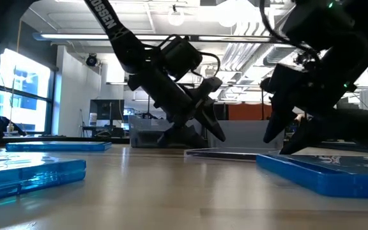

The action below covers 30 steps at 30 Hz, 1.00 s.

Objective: Pick & place jewel cases by type
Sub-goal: Put the top black CD case into the left black bin

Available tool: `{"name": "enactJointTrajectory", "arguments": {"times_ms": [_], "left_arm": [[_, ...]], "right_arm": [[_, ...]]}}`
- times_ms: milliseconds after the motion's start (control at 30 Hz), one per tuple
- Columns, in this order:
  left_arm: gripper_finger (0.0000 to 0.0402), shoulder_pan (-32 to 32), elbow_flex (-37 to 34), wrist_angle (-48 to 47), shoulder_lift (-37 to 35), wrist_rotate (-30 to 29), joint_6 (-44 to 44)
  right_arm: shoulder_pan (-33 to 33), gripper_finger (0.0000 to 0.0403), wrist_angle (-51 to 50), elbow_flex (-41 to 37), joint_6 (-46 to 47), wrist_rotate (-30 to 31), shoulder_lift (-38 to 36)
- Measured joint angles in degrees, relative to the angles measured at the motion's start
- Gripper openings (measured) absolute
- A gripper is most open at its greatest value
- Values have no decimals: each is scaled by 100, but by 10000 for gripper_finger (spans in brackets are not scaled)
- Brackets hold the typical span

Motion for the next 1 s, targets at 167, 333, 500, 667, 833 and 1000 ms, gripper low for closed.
{"name": "enactJointTrajectory", "arguments": {"times_ms": [167,333,500,667,833,1000], "left_arm": [[190,-4,572,-845,28,46,593],[190,-32,1364,-2484,15,-280,1247],[190,-30,1962,-3415,9,-469,1570],[190,-28,2379,-3978,-16,-759,1857],[190,-26,2648,-4533,-16,-923,2014],[188,-23,2924,-5355,-16,-1252,2157]], "right_arm": [[121,197,337,6,-142,102,-3],[127,197,341,7,-1,375,-20],[124,197,418,7,-144,833,-22],[89,197,705,153,-174,778,-25],[53,197,708,464,-487,1104,-28],[-188,197,675,775,-541,919,-37]]}}
